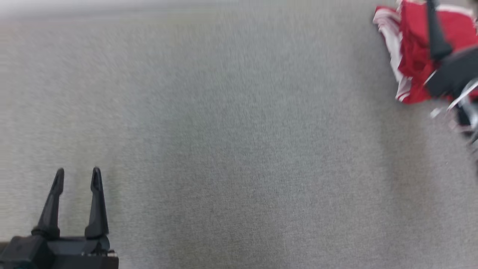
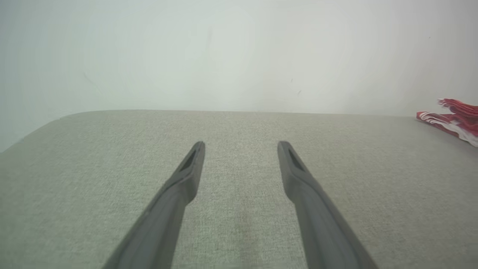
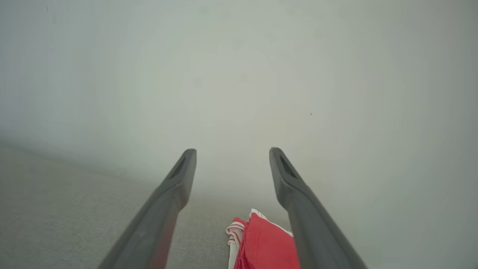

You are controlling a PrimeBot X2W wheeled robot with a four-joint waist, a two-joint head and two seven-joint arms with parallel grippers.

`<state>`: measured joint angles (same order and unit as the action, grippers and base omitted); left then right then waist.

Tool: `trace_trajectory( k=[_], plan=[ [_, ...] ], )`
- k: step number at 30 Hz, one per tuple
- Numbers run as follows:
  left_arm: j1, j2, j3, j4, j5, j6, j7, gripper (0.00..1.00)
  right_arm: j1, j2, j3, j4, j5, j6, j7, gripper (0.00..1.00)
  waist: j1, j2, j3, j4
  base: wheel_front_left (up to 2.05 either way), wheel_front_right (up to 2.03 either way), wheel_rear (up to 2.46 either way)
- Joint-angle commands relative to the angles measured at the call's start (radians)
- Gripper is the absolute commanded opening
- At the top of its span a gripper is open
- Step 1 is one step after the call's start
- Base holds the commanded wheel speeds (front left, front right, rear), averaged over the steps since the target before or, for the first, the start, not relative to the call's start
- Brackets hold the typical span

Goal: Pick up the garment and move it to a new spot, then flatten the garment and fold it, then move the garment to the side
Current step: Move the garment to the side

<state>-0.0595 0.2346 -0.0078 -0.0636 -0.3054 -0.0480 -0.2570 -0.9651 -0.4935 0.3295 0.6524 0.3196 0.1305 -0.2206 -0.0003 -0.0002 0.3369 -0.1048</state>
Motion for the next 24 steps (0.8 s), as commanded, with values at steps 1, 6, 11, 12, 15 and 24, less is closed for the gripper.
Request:
trace_trajectory(
  k=[1,6,11,12,15,24],
  plan=[
    [0.018,-0.004,0.003,0.004,-0.002,0.004,-0.004,1.00,0.034,0.013,-0.007,-0.010,0.002,0.000,-0.004,1.00,0.0003,0.0002,-0.101,0.030,0.00,0.00,0.00],
    [0.048,-0.014,-0.002,0.016,-0.001,0.001,-0.006,1.00,0.192,0.099,-0.093,-0.096,-0.023,0.000,-0.003,1.00,0.0003,0.0002,-0.164,0.056,0.00,0.00,0.00],
    [0.058,-0.020,-0.019,0.030,0.004,0.000,-0.007,1.00,0.384,0.177,-0.188,-0.228,-0.061,0.000,0.021,1.00,0.0003,0.0002,-0.214,0.086,0.00,0.00,0.00],
    [0.060,-0.020,-0.021,0.032,0.005,-0.001,-0.007,1.00,0.417,0.189,-0.205,-0.252,-0.067,0.000,0.028,1.00,0.0003,0.0002,-0.220,0.090,0.00,0.00,0.00],
    [0.062,-0.017,-0.023,0.042,0.003,0.002,-0.007,1.00,0.545,0.229,-0.257,-0.356,-0.088,0.000,0.057,1.00,0.0003,0.0002,-0.240,0.102,0.00,0.00,0.00],
    [0.092,-0.019,-0.023,0.058,0.000,0.016,-0.008,1.00,0.760,0.301,-0.313,-0.542,-0.119,0.000,0.115,1.00,0.0003,0.0002,-0.280,0.101,0.00,0.00,0.00]
  ],
)
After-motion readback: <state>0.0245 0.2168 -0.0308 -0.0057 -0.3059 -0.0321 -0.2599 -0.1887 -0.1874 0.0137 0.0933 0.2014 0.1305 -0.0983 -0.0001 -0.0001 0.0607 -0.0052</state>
